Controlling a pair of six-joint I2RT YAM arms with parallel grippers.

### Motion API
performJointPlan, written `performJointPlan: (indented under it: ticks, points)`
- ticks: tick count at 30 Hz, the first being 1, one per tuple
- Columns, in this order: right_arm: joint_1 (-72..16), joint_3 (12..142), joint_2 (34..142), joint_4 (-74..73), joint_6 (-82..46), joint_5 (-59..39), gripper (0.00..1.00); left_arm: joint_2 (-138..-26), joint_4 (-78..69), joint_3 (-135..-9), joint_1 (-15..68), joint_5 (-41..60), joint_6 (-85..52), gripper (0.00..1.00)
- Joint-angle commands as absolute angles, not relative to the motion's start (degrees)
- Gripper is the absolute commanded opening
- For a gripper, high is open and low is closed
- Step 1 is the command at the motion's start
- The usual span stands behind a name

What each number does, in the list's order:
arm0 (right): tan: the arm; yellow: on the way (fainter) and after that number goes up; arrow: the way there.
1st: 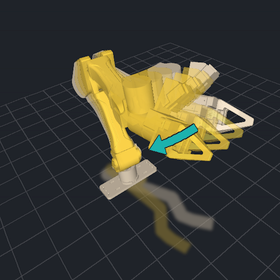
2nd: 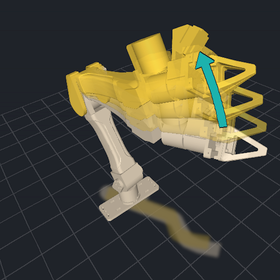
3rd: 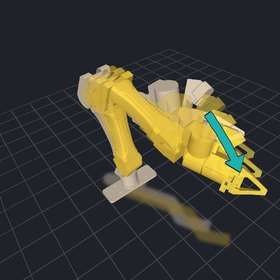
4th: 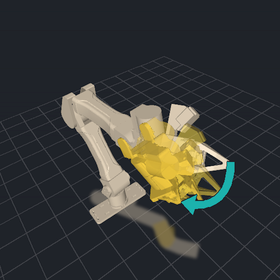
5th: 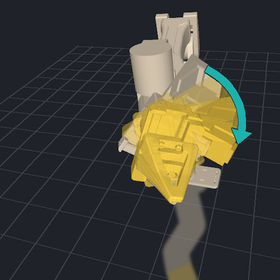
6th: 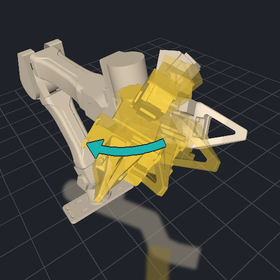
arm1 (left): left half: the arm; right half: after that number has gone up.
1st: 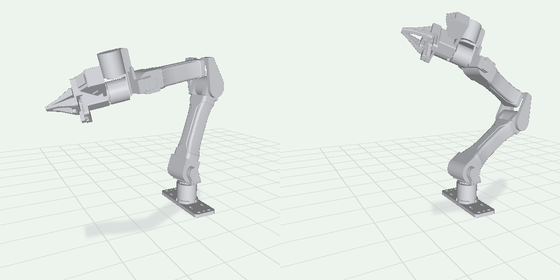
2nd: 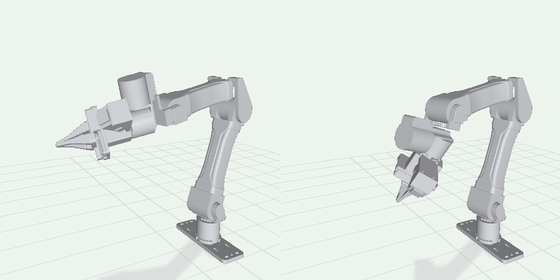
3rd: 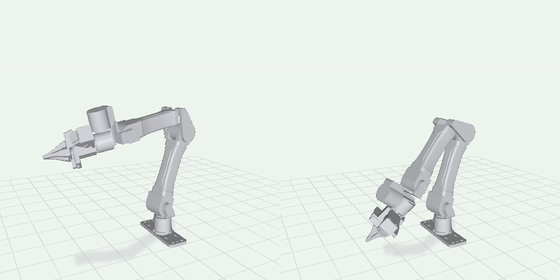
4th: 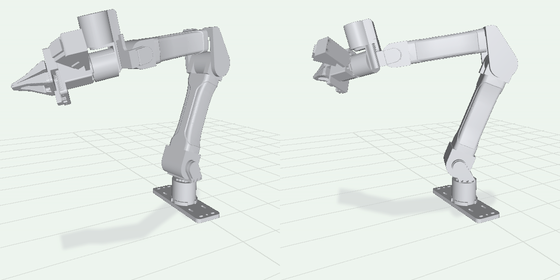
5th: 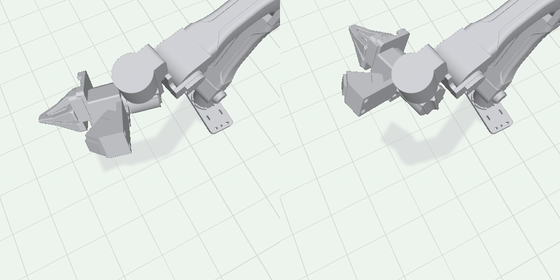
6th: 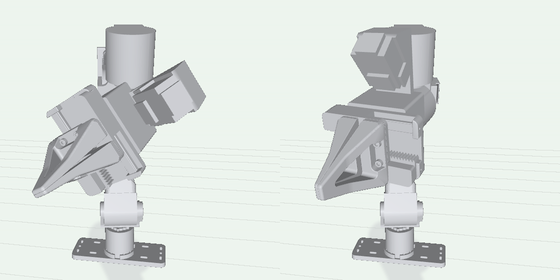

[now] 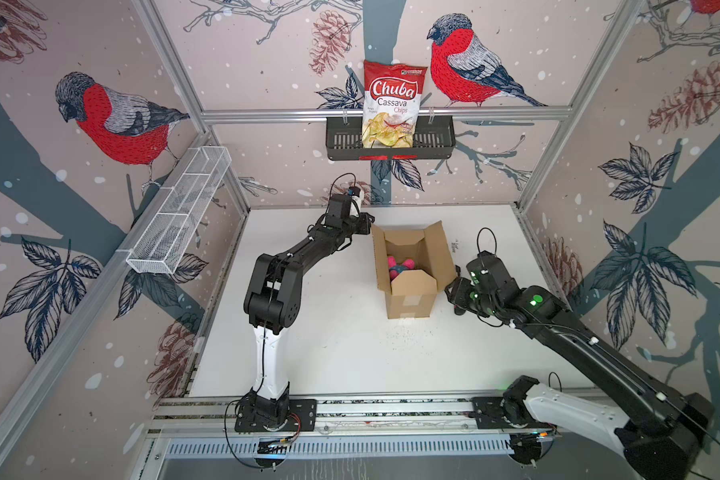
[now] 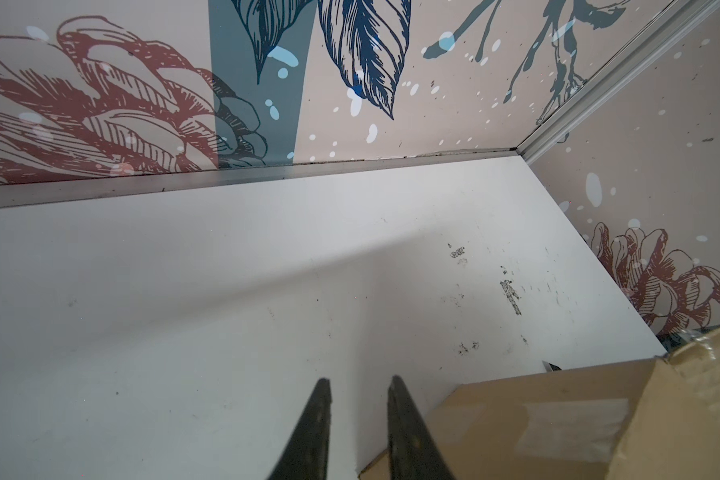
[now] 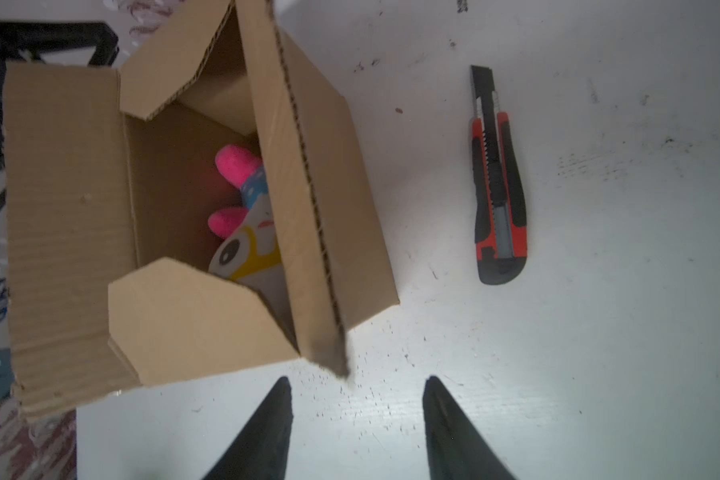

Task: Unpack the express box

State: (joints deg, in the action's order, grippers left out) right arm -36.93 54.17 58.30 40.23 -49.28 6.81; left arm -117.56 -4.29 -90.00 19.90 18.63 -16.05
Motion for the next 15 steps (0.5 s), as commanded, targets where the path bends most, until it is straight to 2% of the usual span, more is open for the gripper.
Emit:
performJointPlan:
  ticks: [1, 9, 12, 15]
  points:
    - [-35.9, 53.8, 58.3, 33.0, -48.0, 5.1, 0.47, -115.0, -5.0, -89.4, 19.2, 17.4, -15.0, 0.36]
    - [-35.3, 54.1, 59.2, 32.4, -46.4, 4.2, 0.47, -106.8, -2.0, -84.3, 15.8, 18.4, -21.6, 0.46]
    - [-34.5, 53.7, 59.6, 31.4, -45.5, 4.0, 0.48, -102.6, -1.5, -80.9, 15.8, 21.2, -24.2, 0.52]
    - [-33.9, 53.8, 60.5, 29.7, -44.4, 3.6, 0.48, -98.2, -2.2, -76.3, 16.3, 24.0, -26.6, 0.64]
